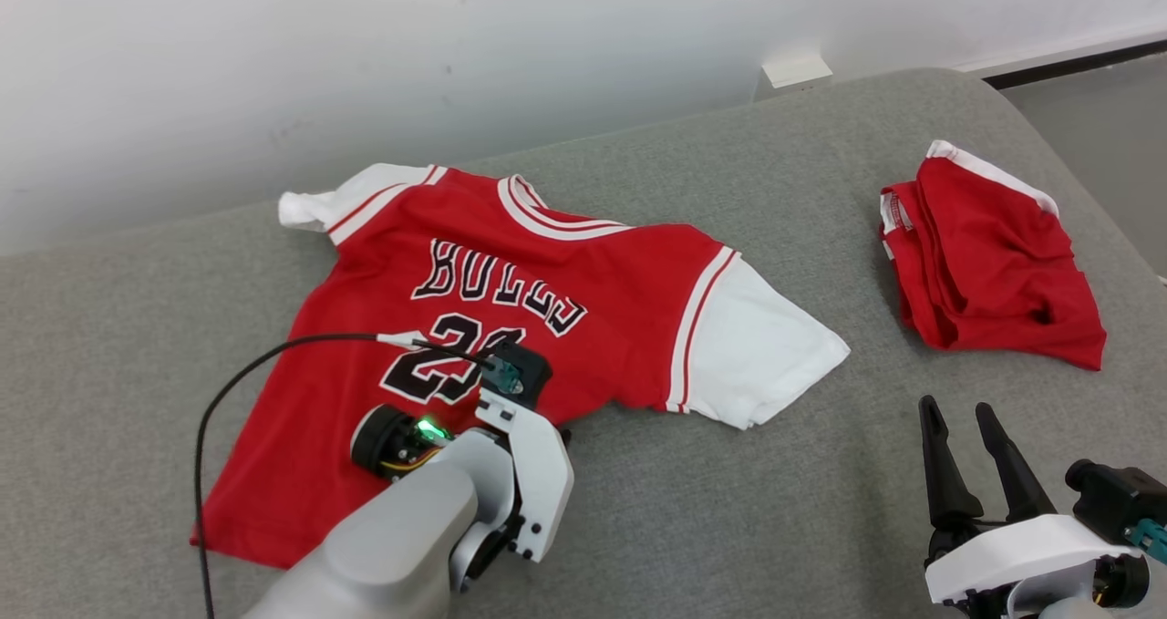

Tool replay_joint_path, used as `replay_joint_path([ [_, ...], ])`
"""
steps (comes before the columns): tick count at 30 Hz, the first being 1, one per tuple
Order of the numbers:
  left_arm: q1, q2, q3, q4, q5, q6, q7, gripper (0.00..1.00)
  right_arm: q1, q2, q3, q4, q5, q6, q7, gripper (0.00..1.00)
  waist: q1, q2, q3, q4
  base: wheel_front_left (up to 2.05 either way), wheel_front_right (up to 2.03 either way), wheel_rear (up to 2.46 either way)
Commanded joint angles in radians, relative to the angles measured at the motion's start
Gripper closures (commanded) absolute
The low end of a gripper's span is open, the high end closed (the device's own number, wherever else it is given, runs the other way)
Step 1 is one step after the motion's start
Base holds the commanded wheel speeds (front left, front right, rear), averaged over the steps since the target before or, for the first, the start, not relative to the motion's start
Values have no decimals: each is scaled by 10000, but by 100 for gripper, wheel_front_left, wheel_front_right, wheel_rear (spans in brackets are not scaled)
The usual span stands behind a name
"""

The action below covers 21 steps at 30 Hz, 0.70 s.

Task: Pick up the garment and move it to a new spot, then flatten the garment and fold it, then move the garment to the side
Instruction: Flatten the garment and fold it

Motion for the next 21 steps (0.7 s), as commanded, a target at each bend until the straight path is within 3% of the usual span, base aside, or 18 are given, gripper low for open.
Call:
replay_joint_path([
  [1,44,-10,-31,152,-41,-79,-58,100,-101,-72,32,15,40,-21,-28,0,0,0,-40,56,0,0,0],
  [7,-17,-307,-70,367,-113,-550,-636,100,-64,-185,28,13,-14,-21,38,0,0,0,-233,408,0,0,0],
  [12,124,-444,-121,-150,-258,-1198,-1210,100,77,-284,-67,-51,-90,-21,118,0,0,0,-474,815,0,0,0],
  [17,402,91,-200,-1360,-345,-1478,-1191,100,336,-391,-295,-137,-168,-21,185,0,0,0,-705,1336,0,0,0],
  [21,938,945,-168,-2838,-663,-1576,-696,100,511,-403,-432,-278,-228,-21,297,0,0,0,-775,1700,0,0,0],
])
